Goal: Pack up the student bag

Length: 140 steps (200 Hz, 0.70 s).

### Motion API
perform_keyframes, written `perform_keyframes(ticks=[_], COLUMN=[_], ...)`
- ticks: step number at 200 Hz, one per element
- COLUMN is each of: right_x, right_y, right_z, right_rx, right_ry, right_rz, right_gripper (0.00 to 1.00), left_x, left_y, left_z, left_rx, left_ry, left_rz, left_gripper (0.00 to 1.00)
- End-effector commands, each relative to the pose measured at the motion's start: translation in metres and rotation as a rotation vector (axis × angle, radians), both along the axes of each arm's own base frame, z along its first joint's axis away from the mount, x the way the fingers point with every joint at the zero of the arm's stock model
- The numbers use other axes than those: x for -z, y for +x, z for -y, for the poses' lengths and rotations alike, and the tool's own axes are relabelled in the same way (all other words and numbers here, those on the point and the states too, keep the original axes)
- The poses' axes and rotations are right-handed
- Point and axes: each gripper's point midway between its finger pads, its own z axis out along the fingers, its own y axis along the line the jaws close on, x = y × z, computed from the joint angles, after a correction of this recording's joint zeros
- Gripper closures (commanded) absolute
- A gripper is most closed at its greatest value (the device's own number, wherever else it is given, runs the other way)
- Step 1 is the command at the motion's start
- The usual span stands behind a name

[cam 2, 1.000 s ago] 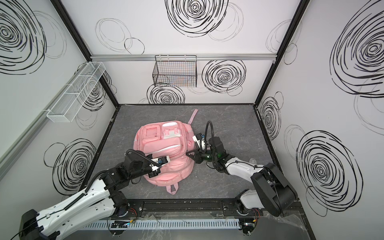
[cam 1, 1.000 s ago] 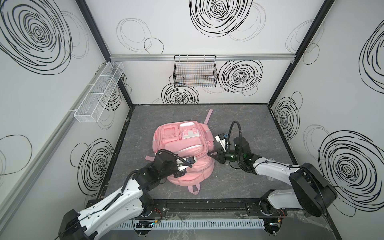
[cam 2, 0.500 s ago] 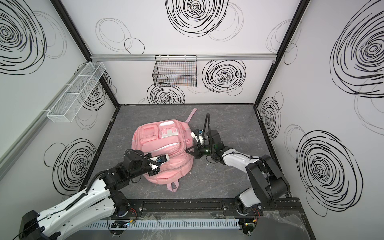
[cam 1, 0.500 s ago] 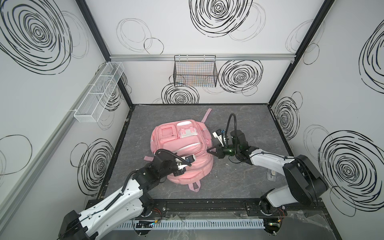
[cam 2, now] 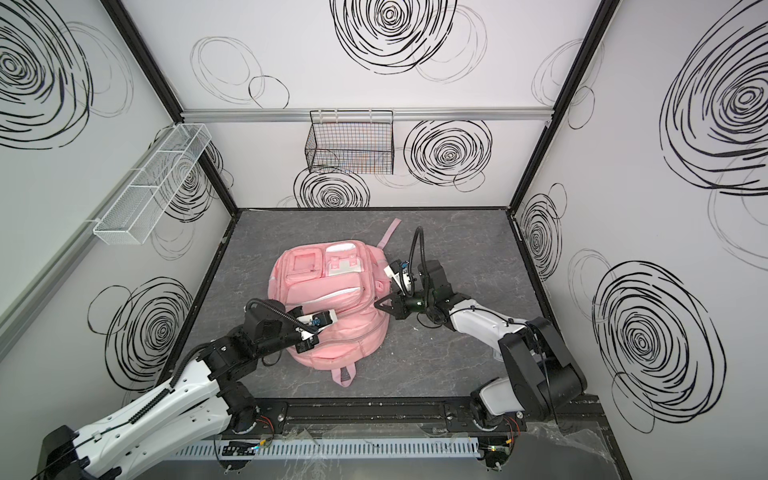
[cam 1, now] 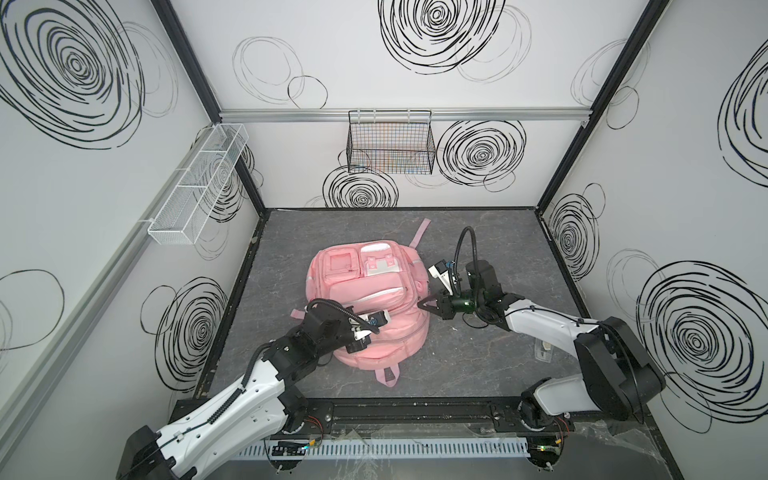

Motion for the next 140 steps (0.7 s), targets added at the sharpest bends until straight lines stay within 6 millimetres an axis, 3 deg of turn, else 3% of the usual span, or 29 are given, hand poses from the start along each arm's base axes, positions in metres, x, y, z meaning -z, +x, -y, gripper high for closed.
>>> perform_keyframes(ticks=[1,54,95,140], right_x=[-0.006,-0.004,-0.004,0.008], right_y=[0.01,0.011,0.011,0.033], right_z=[0.008,0.007,0.006,0.02], right_rx=[0.042,0.035,0.034,0.155], right_ry=[0.003,0.006,0.01,-0.078], right_rz=[0.021,0.014,0.013,-0.001], right_gripper=[0.89,0.81,0.97,1.0], left_x=[-0.037,-0.038,-0.038,-0.043], left_y=[0.011,0.01,0.01,0.004], left_z=[0.0,0.001,0.001,0.003], left_rx=[-0.026,-0.019,-0.016,0.014], left_ry=[-0.078,-0.081,-0.085,-0.1], left_rz=[0.109,0.108,0.106,0.114], left_gripper=[1.0,1.0,1.0,1.0])
